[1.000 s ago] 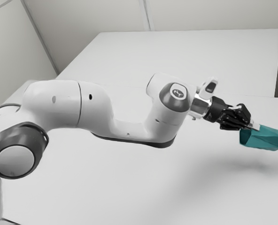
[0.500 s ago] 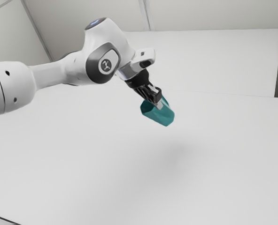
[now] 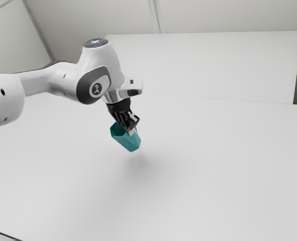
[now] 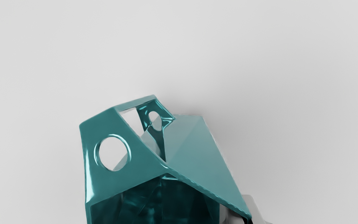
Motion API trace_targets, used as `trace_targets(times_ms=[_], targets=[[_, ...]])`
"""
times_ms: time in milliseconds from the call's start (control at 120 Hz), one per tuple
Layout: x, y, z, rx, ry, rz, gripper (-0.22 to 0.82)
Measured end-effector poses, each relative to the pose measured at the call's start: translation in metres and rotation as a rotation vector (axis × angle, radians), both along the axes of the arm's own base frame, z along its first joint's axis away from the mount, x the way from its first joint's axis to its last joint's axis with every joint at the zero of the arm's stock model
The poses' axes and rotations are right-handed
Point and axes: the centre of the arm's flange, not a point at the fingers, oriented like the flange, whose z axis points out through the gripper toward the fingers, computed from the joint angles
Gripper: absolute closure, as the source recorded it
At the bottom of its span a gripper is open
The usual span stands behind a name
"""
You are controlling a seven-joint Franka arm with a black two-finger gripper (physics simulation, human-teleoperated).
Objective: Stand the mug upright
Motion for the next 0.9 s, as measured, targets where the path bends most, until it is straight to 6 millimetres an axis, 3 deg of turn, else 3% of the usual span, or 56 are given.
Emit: trace_targets(times_ms=[233, 433, 750, 817, 900], targets=[[0.007, -0.010, -0.040, 0.056, 0.032, -0.030, 0.79], [0.024, 0.036, -0.068, 0.068, 0.064, 0.061, 0.79], [0.029, 0.041, -0.082, 0.070, 0.077, 0.088, 0.78], [0.030, 0.041, -0.083, 0.068, 0.076, 0.091, 0.73], [0.030, 0.041, -0.081, 0.061, 0.071, 0.097, 0.54]])
